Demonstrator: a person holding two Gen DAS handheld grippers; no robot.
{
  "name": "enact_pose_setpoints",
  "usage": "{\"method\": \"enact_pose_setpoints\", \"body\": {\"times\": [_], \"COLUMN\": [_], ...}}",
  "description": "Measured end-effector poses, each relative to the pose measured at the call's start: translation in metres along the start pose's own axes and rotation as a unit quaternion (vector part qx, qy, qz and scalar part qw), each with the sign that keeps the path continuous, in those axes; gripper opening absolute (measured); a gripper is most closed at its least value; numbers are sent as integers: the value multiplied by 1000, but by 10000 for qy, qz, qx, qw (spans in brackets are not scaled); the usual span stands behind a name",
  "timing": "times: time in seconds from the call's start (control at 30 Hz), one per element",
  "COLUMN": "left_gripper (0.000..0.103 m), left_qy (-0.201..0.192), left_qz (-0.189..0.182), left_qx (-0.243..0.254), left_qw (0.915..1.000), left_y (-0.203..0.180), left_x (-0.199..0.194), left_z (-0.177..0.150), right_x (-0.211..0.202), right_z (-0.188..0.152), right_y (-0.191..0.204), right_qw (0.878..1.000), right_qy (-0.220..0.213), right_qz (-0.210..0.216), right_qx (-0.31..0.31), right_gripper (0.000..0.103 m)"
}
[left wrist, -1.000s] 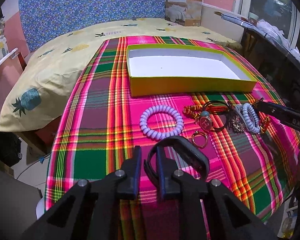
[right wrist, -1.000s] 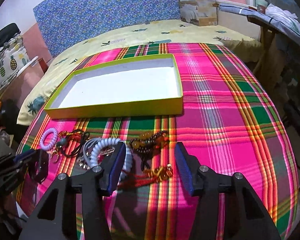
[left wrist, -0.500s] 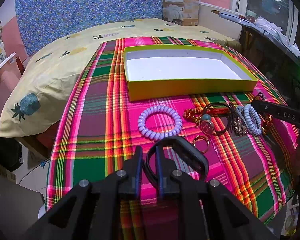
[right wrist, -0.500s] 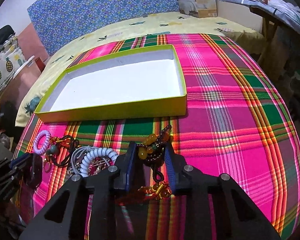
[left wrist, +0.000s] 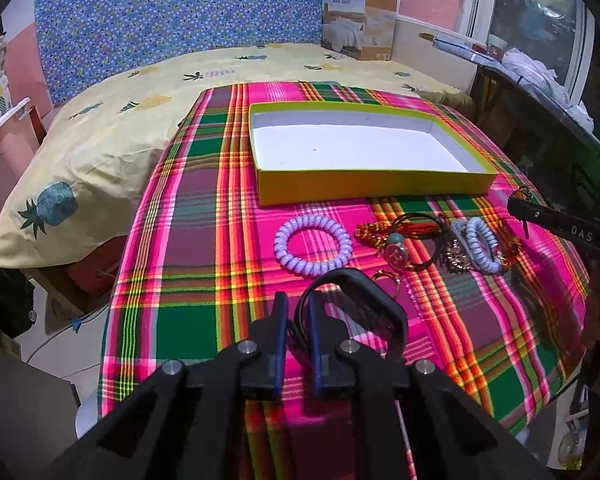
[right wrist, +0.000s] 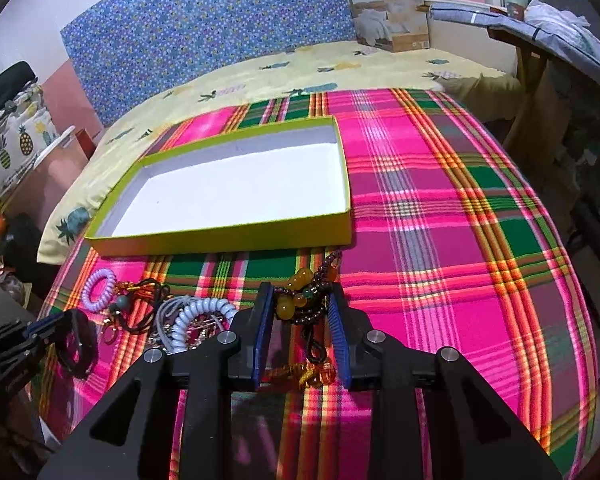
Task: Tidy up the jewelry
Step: 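Grasp the black watch band with the left gripper while the right gripper grasps the amber beaded pendant, then carry both items over the white box and open both grippers to drop them inside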
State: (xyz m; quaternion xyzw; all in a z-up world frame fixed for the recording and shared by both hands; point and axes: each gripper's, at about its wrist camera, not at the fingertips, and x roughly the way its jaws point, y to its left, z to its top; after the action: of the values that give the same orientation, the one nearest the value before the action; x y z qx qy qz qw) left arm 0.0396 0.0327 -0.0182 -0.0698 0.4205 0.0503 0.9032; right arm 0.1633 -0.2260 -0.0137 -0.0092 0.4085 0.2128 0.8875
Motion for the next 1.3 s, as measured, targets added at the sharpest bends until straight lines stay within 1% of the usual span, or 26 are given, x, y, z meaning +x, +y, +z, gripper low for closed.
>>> {"method": "enact_pose_setpoints", "body": {"times": [0.13, 0.27, 0.33, 0.5, 0.67, 0.77, 0.83, 0.93, 1.17, 1.3], "left_gripper": [10, 10, 10, 10, 10, 10, 10, 10, 11, 11], "left_qy": [-82, -153, -220, -371, -486, -504, -489, -410, -164, -78], "left_qz": [-60, -138, -119, -136, -176, -111, -150, -90, 133, 245], "left_qx": [5, -29, -11, -9, 0, 19, 2, -35, -48, 16], "left_qw": [9999, 9998, 9997, 9992, 9987, 9987, 9987, 9991, 9998, 9997], "left_y": [-1, 1, 2, 4, 5, 6, 9, 13, 22, 23], "left_x": [-8, -13, -15, -15, -6, 8, 20, 39, 89, 107], "left_z": [4, 13, 19, 41, 69, 86, 98, 112, 136, 144], "right_x": [-10, -17, -19, -21, -7, 4, 15, 31, 81, 103], "right_z": [1, 6, 9, 24, 46, 59, 69, 81, 103, 110], "right_y": [3, 6, 9, 19, 21, 22, 24, 26, 20, 13], "right_qw": [9999, 9997, 9996, 9986, 9979, 9977, 9972, 9968, 9965, 9965], "right_qy": [-92, -170, -204, -314, -327, -306, -293, -251, 71, 251], "right_qz": [30, 50, 68, 134, 241, 255, 230, 203, 127, 93], "right_qx": [-68, -137, -192, -393, -496, -540, -645, -732, -821, -791], "right_gripper": [28, 28, 28, 28, 28, 28, 28, 28, 28, 28]}}
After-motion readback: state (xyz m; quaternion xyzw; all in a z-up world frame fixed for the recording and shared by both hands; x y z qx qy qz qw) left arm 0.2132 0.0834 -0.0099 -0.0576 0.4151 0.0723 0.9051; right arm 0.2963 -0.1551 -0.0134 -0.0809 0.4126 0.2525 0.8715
